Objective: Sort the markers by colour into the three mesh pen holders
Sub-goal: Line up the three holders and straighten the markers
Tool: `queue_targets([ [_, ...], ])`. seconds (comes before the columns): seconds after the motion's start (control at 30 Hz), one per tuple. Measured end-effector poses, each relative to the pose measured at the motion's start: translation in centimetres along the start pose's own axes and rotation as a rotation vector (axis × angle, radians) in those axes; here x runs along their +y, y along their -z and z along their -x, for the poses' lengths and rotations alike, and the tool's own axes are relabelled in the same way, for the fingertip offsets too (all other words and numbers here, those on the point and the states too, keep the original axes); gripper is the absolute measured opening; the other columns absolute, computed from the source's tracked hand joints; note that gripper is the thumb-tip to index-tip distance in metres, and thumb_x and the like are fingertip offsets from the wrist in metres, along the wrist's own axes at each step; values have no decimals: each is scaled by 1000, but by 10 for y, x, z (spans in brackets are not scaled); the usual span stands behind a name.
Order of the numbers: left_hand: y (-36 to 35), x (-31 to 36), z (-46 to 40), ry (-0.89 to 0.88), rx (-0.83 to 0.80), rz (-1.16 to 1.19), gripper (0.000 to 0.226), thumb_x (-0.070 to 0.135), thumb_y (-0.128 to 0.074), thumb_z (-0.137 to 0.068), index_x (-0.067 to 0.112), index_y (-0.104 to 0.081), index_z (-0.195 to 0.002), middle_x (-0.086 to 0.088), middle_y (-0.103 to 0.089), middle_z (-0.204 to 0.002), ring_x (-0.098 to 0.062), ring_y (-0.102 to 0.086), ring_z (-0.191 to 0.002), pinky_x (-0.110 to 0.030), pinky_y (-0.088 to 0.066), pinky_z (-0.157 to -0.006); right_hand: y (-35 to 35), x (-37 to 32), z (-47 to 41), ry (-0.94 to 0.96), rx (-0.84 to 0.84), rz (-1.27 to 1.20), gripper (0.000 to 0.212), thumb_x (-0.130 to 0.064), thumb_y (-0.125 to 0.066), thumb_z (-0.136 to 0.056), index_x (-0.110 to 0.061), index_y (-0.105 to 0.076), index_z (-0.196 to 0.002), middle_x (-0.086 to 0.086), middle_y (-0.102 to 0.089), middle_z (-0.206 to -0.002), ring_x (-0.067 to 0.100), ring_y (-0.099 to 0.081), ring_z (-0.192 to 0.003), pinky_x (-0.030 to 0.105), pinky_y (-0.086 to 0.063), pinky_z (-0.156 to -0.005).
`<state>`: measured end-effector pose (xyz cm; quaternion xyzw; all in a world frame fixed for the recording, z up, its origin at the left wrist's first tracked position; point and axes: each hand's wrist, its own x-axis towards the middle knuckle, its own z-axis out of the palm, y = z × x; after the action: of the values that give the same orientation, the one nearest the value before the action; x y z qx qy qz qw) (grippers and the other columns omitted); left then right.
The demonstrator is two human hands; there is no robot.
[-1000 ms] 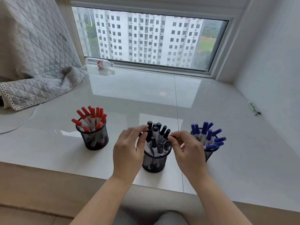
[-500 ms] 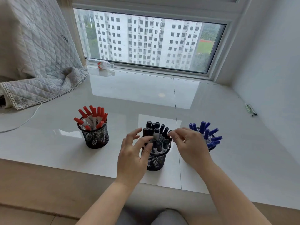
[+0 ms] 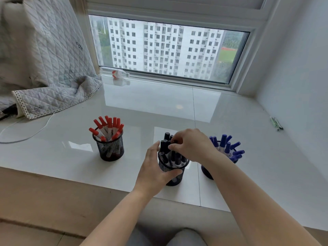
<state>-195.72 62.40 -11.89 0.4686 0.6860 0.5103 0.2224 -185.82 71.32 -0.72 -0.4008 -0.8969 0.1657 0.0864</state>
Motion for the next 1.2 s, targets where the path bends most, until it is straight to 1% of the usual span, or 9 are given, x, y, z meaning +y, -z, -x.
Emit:
queue_targets([
  [0.07, -3, 2, -4, 15, -35, 58, 98, 43, -84, -52, 35, -31, -135, 22, -44, -125, 18, -42, -110, 3, -35, -81, -1, -1, -1, -19, -37, 26, 15, -36, -62, -80, -25, -69, -88, -1, -67, -85, 21, -61, -83, 28, -46, -66],
  [0.17, -6, 2, -9, 62, -58, 104, 89, 44, -83, -47, 44, -37, -123, 21, -51, -116, 21, -47, -100, 2, -40, -73, -2, 2, -1, -33, -71, -18, 12, -35, -63, -80, -24, -65, -79, -2, -61, -75, 20, -58, -74, 27, -42, -60],
  [0.3, -8, 0, -11, 97, -48, 109, 78, 47, -79, -46, 51, -40, -113, 21, -56, -109, 20, -51, -93, 2, -40, -68, -4, 7, -1, -12, -32, -41, 19, -38, -61, -83, -20, -67, -84, 0, -67, -83, 22, -61, -81, 33, -51, -71],
  [0.47, -9, 0, -11, 75, -35, 90, 78, 50, -78, -47, 51, -40, -115, 24, -53, -108, 23, -47, -95, 6, -35, -70, 2, 21, 4, 80, 257, -325, 19, -38, -57, -88, -20, -65, -87, -12, -61, -72, 14, -60, -71, 29, -46, -68],
  [0.57, -10, 0, -10, 79, -35, 96, 85, 52, -75, -48, 45, -37, -123, 28, -51, -112, 20, -48, -99, 1, -37, -75, 6, 36, 7, 116, 405, -488, 14, -32, -57, -89, -22, -64, -84, -15, -58, -66, 1, -53, -60, 17, -42, -59],
  [0.67, -11, -1, -10, 85, -46, 102, 89, 53, -74, -48, 44, -35, -127, 27, -51, -116, 13, -50, -106, -11, -38, -83, 11, 44, 10, 78, 508, -689, 15, -29, -56, -90, -29, -59, -76, -10, -57, -58, 1, -50, -52, 14, -41, -52],
  [0.87, -9, -4, -10, 90, -72, 122, 88, 44, -79, -53, 42, -34, -129, 26, -52, -116, 19, -49, -102, -8, -38, -82, 20, 53, 18, -110, 647, -1044, 20, -23, -53, -93, -17, -61, -75, -7, -58, -52, 4, -53, -44, 16, -47, -47],
  [1.1, -9, -7, -11, 72, -66, 95, 88, 46, -77, -52, 39, -34, -129, 23, -53, -117, 14, -51, -104, -12, -40, -84, 20, 50, 23, -331, 292, -1841, 13, -9, -47, -91, -3, -57, -85, 4, -66, -58, 11, -65, -53, 20, -54, -52],
  [1.2, -10, -8, -11, 64, -63, 94, 88, 44, -78, -53, 38, -35, -129, 22, -54, -117, 14, -52, -104, -10, -40, -84, 14, 46, 24, -348, 105, -2022, 9, -7, -48, -90, -1, -55, -88, 8, -67, -67, 13, -65, -56, 22, -56, -56],
])
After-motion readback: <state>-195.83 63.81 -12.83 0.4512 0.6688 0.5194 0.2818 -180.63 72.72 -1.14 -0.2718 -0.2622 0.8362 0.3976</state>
